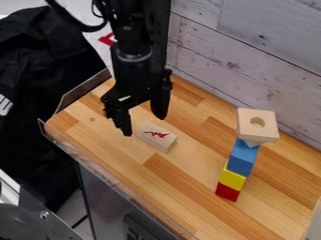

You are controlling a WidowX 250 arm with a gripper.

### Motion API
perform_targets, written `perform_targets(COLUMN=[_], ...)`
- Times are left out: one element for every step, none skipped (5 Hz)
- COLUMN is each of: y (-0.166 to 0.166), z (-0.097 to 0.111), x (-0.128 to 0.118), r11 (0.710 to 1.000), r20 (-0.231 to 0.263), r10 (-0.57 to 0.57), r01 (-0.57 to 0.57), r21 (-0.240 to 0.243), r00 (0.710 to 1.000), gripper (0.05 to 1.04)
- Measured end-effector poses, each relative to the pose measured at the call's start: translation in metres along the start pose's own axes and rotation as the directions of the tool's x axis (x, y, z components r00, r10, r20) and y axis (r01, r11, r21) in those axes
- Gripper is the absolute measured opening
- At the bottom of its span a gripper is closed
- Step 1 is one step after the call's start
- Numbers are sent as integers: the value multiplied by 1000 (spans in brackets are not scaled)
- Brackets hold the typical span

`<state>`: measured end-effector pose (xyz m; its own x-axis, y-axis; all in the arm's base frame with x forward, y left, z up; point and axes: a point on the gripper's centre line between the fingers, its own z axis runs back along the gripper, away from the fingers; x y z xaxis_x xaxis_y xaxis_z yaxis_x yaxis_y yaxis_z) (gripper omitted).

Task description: Put the rectangular on top of the square with a hole

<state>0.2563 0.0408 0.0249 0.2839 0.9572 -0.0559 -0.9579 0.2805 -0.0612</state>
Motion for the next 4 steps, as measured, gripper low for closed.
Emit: perform_targets(y=[-7,-10,-18,-23], z=[-12,-17,-18,-19], x=[1,0,2,3], r11=[1000,999,1000,1000], r20=[-9,-5,5,10], r10=[-12,-23,-15,24], r01=[13,23,15,-24], r21=[26,26,11,-3], r00=[1000,1000,1000,1000], gripper=[1000,1000,1000,1000])
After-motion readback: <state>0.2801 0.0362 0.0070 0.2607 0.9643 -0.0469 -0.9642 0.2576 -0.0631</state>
